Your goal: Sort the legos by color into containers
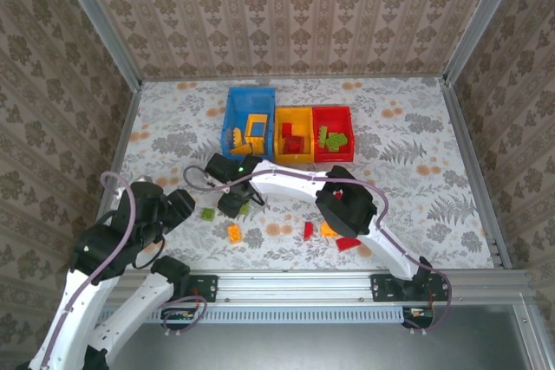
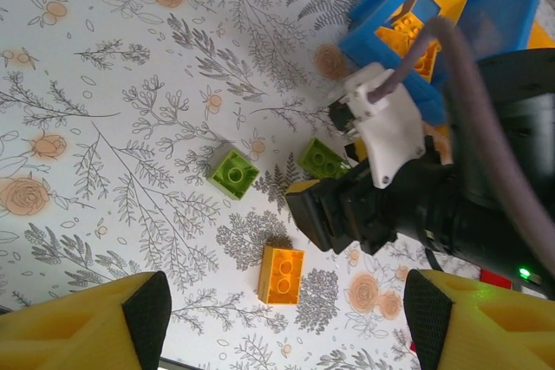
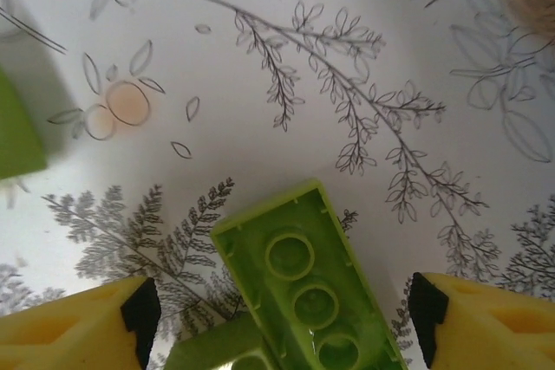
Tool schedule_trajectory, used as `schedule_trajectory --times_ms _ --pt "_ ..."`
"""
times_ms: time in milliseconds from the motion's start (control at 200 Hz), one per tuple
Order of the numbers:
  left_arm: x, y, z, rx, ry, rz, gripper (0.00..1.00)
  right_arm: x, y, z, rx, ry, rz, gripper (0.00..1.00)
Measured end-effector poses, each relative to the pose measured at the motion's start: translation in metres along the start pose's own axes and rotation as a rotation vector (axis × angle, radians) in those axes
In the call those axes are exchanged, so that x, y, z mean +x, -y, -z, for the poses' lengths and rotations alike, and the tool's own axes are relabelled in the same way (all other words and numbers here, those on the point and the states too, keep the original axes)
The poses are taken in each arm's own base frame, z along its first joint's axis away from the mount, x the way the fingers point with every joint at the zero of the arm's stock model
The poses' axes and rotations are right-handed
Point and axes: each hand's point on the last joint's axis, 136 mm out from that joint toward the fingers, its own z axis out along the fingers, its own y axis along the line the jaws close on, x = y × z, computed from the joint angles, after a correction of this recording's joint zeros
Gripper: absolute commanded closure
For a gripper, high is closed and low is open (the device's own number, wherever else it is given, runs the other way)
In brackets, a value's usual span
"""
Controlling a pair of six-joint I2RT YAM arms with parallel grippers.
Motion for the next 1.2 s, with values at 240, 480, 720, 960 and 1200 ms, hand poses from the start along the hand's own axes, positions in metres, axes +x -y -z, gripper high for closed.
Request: schedule_trajectory --times_ms 240,480,720,960,1200 --pt "0.005 0.0 0.001 0.027 -0.01 0.007 0.27 -0.003 0.004 -0.005 0.007 -0.02 -0.028 0.62" --pt "0.009 0.006 -0.003 0.056 -0.034 0.007 0.28 -0.005 0.015 -0.004 0.03 -0.018 -0.043 0.76" --pt "0.003 0.058 -0.023 0.172 -0.086 -0.082 0.3 -0.009 0.054 0.049 0.094 0.066 -0.112 0.77" --pt "-0.002 0.16 -0.054 0.29 -0.144 -0.352 0.29 0.036 0.182 0.166 0.204 0.297 -0.497 0.75" --pt "0.037 0.249 -0.09 0.39 -0.211 -0.643 0.29 0.136 0.296 0.14 0.277 0.2 -0.915 0.71"
